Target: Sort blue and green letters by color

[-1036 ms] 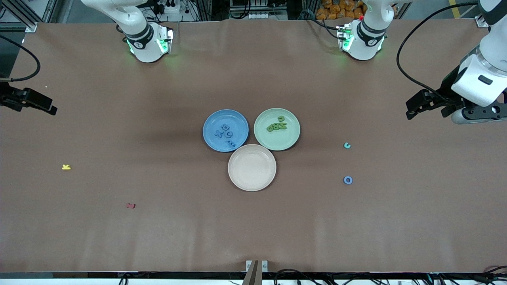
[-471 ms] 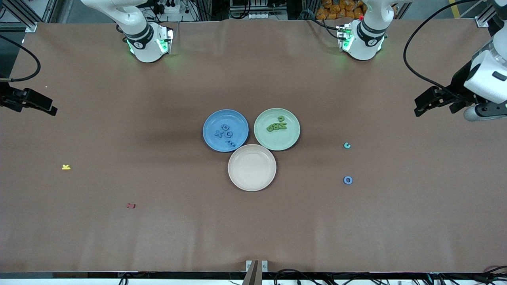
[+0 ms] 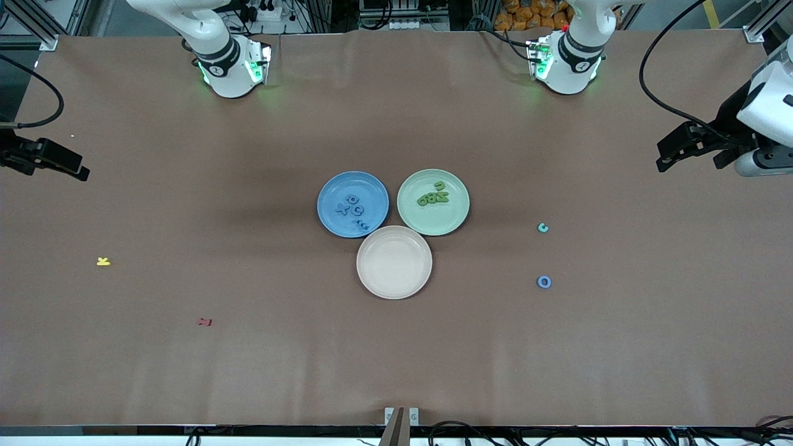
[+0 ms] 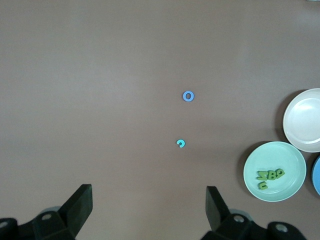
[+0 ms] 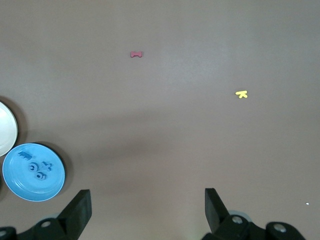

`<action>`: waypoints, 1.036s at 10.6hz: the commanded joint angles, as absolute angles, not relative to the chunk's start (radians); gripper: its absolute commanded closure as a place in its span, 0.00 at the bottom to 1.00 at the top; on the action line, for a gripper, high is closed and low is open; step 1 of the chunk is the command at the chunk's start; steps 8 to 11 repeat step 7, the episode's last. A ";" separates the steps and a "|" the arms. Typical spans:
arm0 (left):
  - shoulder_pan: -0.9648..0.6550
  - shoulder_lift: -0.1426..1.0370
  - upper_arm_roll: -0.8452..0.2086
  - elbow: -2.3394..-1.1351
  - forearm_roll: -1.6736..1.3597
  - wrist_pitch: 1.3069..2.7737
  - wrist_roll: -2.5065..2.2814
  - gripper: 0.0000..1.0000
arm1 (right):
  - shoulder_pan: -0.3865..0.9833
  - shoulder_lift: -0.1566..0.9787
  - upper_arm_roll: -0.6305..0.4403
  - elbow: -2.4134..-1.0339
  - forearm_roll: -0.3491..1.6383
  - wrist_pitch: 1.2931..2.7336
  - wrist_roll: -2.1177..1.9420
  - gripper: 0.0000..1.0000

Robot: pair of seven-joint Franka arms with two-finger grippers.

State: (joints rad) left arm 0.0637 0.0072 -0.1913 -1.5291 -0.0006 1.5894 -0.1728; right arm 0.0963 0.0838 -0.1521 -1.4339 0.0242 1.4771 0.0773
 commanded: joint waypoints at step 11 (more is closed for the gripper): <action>0.052 -0.003 -0.175 -1.531 -0.015 1.559 -0.115 0.00 | 0.103 0.072 -0.153 -1.445 0.014 1.480 0.081 0.00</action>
